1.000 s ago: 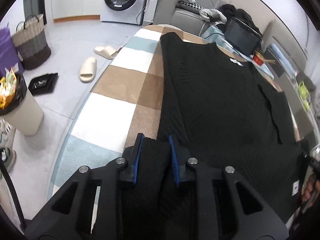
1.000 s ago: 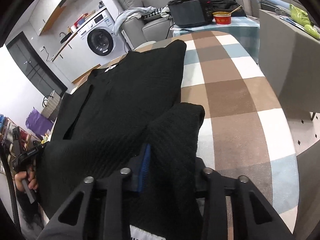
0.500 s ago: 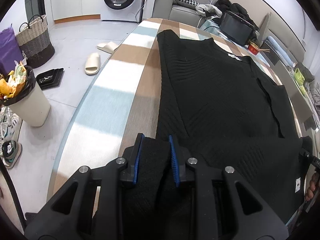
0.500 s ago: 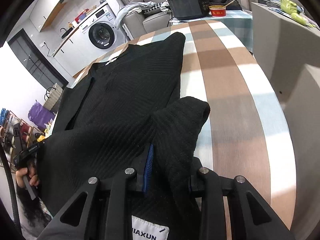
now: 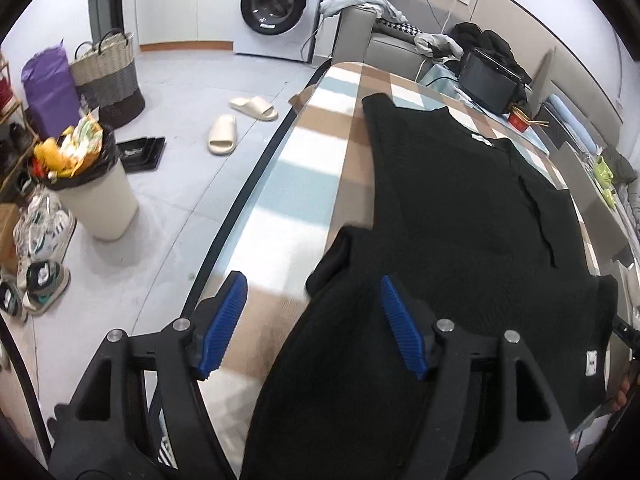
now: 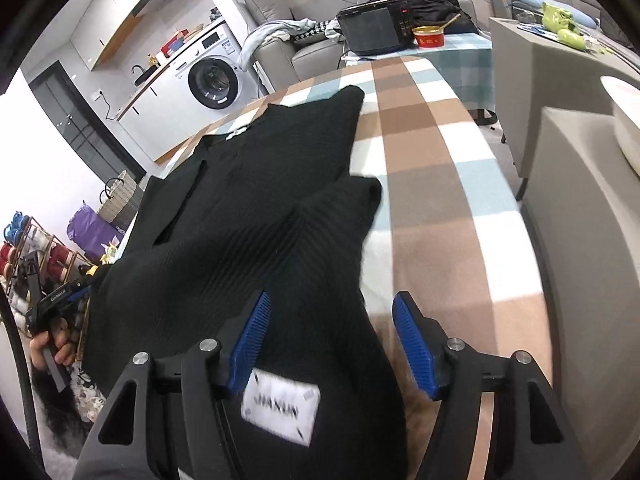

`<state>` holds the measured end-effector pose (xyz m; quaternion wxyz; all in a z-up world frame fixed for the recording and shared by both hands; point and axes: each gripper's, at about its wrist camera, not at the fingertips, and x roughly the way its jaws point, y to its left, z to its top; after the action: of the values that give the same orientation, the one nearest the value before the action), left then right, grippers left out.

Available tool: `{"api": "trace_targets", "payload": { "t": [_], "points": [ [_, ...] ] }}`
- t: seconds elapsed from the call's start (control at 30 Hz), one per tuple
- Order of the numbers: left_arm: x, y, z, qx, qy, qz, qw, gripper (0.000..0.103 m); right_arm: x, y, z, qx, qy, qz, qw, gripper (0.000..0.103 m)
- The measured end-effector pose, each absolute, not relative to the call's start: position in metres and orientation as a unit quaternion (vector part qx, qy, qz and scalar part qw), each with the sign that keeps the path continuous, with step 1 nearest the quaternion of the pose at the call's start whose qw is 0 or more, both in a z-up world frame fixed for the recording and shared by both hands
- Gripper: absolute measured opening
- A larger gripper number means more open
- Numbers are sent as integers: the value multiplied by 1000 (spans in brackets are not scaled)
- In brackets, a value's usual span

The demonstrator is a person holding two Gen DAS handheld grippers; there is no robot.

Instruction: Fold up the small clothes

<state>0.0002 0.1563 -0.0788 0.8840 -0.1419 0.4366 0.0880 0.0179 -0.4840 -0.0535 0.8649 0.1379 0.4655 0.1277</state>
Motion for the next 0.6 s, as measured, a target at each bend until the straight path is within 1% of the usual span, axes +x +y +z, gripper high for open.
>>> {"api": "trace_targets", "payload": {
  "t": [0.2, 0.47, 0.6],
  "points": [
    [-36, 152, -91, -140, 453, 79, 877, 67, -2, -490, -59, 141, 478, 128, 858, 65],
    [-36, 139, -104, -127, 470, 66, 871, 67, -9, -493, -61, 143, 491, 132, 849, 66],
    [-31, 137, -110, -126, 480, 54, 866, 67, -11, -494, -62, 133, 507, 138, 840, 71]
  ]
}}
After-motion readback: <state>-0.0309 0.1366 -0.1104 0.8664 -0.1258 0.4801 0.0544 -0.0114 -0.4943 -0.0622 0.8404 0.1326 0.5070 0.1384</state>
